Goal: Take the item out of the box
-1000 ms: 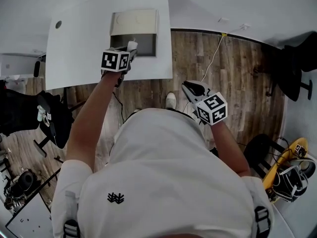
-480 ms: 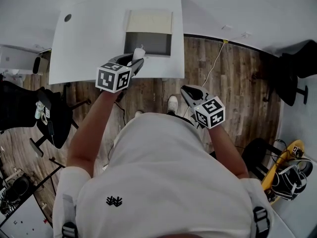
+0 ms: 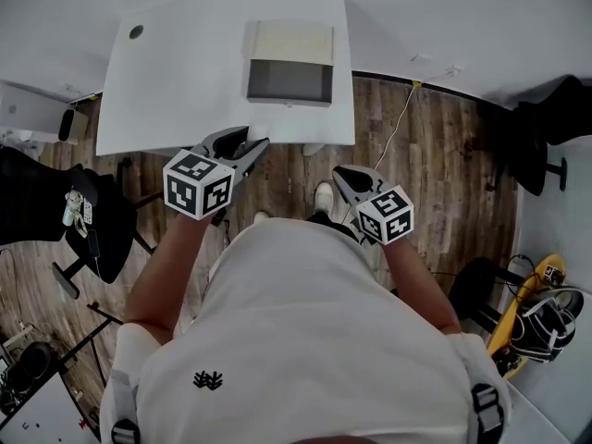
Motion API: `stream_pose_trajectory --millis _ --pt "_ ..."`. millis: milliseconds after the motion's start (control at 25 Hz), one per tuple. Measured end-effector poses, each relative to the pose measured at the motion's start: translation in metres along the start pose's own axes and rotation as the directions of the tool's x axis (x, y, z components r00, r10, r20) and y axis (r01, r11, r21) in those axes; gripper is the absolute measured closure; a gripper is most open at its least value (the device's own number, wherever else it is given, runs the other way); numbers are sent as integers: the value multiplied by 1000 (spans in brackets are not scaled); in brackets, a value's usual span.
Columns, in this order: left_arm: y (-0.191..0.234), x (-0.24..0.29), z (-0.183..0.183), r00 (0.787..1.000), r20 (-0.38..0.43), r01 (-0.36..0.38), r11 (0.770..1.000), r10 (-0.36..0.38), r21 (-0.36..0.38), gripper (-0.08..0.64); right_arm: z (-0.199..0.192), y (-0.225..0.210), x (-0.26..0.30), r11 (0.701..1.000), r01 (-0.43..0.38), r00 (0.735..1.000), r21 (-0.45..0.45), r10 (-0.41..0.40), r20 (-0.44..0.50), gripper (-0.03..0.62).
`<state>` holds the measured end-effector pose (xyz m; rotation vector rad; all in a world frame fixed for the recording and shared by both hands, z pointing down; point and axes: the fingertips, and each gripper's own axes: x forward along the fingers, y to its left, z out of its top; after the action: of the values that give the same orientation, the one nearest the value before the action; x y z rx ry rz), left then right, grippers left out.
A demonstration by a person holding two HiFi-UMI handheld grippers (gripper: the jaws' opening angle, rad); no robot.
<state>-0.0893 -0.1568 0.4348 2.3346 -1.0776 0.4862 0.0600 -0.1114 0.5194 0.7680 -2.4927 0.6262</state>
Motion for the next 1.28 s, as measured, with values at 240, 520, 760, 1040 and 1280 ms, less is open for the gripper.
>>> stream_pose_trajectory --millis 240,520,760,1040,1280 --pt "-21 -38 -7 998 32 48 998 -49 35 394 -4 24 5 1000 15 1000 -14 -15 -6 578" --pt "-38 -69 -12 993 71 94 994 -98 58 394 -4 46 10 999 41 999 -23 -41 1 581" --pt "-49 -87 -24 989 82 117 989 -124 86 394 -6 62 7 997 64 998 -32 -64 5 581" --pt "-56 -102 -38 986 87 136 987 -144 84 394 -18 81 6 997 73 997 -23 -73 -2 583" --pt "-60 -110 -44 983 98 150 985 -158 82 394 -23 87 5 996 86 996 -22 -87 -2 583"
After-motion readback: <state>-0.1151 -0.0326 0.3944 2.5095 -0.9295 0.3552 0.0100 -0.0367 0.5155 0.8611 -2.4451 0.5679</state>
